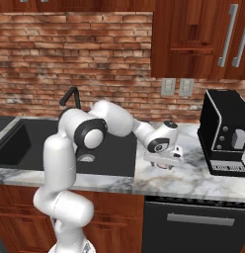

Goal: Put the garlic and squash in the pan. Then turn on the rear right burner and set the heat to medium.

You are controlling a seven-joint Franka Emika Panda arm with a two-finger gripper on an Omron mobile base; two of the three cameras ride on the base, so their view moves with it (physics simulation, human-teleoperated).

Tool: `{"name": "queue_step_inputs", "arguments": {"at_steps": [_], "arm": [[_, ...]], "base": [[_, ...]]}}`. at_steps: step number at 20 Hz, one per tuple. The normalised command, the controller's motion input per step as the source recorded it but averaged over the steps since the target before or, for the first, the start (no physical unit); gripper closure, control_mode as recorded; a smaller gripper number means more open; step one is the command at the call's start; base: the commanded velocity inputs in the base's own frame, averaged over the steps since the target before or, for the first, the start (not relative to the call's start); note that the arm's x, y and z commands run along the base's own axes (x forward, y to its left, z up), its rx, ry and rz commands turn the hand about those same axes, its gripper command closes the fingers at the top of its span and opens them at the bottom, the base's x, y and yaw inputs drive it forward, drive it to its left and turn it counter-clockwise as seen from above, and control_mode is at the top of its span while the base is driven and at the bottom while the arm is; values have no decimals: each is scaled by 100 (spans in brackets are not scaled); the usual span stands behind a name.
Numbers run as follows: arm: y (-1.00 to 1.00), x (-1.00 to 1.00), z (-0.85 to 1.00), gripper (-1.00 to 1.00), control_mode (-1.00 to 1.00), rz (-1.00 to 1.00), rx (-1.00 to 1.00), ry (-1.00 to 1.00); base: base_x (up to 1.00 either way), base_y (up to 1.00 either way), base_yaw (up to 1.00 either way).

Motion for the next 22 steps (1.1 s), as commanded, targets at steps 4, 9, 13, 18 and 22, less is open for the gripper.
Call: {"name": "queue_step_inputs", "arguments": {"at_steps": [4, 9, 13, 18, 22], "arm": [[0, 0, -17, -100, -100, 0, 1, 0], [0, 0, 0, -100, -100, 0, 0, 0], [0, 0, 0, 100, -100, 0, 0, 0], [4, -4, 1, 100, -100, 0, 0, 0], [35, -3, 39, 100, -100, 0, -1, 0]], "base": [[0, 0, 0], [0, 0, 0], [0, 0, 0], [0, 0, 0], [0, 0, 0]]}}
